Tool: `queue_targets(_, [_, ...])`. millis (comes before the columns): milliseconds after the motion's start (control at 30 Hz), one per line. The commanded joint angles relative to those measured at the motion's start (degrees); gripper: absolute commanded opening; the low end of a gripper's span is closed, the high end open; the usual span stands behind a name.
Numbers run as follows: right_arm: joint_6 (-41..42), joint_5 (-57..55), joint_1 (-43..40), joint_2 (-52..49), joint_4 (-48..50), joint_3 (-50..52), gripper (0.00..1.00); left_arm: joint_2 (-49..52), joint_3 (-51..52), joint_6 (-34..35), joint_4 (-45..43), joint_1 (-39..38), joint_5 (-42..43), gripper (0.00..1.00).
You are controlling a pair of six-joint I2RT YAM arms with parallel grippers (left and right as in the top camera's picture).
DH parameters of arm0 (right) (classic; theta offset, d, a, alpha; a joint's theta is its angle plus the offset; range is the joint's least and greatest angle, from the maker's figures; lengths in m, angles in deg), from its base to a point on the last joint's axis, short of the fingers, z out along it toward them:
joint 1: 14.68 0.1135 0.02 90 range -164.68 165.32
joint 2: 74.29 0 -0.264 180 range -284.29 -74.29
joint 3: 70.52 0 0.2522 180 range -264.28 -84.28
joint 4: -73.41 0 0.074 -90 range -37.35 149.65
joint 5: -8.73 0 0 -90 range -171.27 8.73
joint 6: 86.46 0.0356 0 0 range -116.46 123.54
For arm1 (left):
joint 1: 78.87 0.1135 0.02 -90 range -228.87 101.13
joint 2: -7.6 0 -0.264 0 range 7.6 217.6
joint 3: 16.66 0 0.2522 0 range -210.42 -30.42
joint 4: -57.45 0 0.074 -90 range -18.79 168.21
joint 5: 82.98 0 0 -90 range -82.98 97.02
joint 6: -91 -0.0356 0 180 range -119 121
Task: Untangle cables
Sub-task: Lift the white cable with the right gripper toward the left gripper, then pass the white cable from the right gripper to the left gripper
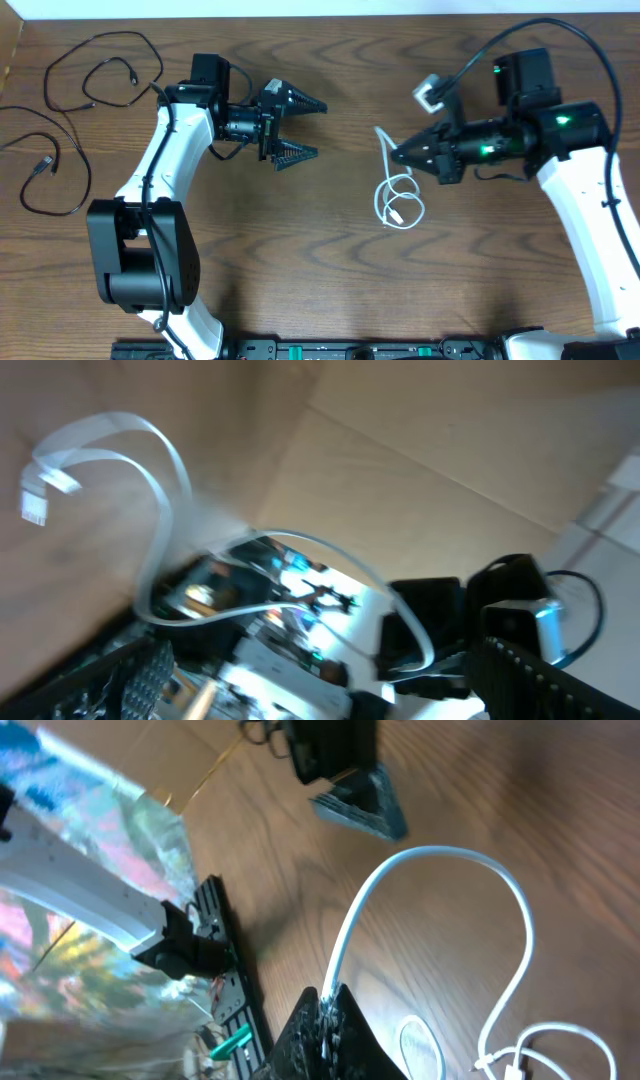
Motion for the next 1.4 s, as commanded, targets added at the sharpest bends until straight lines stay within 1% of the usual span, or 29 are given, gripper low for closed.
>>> queue_targets(0, [-0.2,-3.4,3.1,0.7,2.1,-0.3,0.01,-1.0,-0.6,6.8,0.2,-1.1,6.3,0.98])
queue_targets(100, [3.7,-6.7,4.9,0.7,4.2,-0.3,0.01,-1.4,-0.6,7.7,0.2,-2.3,6.3,0.97])
queue_targets(167, [4.1,-6.7,5.8,0.7,4.8,-0.3,0.01,-1.8,-0.6,8.2,0.2,-3.2,6.3,0.96])
queue_targets(233, [4.1,-6.7,6.8,0.7,5.2,-0.3,0.01,-2.4,-0.6,11.0,0.2,-4.1,6.3,0.86])
queue_targets(267, [4.1,-6.8,7.1,0.7,5.3,-0.3,0.01,-2.7,-0.6,11.8,0.2,-4.3,6.3,0.79])
queue_targets(300, [4.1,-7.0,7.4,0.7,5.3,-0.3,0.01,-3.0,-0.6,12.6,0.2,-4.5,6.3,0.75])
queue_targets(333, [4.2,-7.9,7.7,0.7,5.4,-0.3,0.01,-3.3,-0.6,13.1,0.2,-4.6,6.3,0.74])
queue_targets(467, [6.1,-11.9,8.2,0.7,5.3,-0.3,0.01,-4.4,-0.6,14.0,0.2,-4.6,6.3,0.73])
queue_targets(633, [6.1,-11.8,8.6,0.6,5.5,-0.3,0.01,-6.6,-0.6,16.5,0.1,-4.7,6.3,0.73])
queue_targets(800, [7.4,-11.8,10.0,0.6,6.4,-0.3,0.01,-8.4,-0.6,18.0,-2.1,-4.7,6.2,0.72])
queue_targets(933, [9.1,-11.9,11.4,0.6,8.2,-0.3,0.01,-8.7,-0.6,18.0,-2.6,-4.7,6.2,0.64])
queue_targets(1233, [12.2,-11.6,12.2,0.6,9.5,-0.3,0.01,-8.7,-0.6,18.0,-2.6,-4.7,6.0,0.62])
queue_targets(1267, [12.6,-11.6,12.2,0.6,9.7,-0.3,0.01,-8.7,-0.6,18.0,-2.6,-4.7,5.6,0.57])
queue_targets(1367, [12.7,-11.6,12.2,0.6,9.6,-0.3,0.01,-8.7,-0.6,17.9,-2.6,-4.7,5.0,0.53])
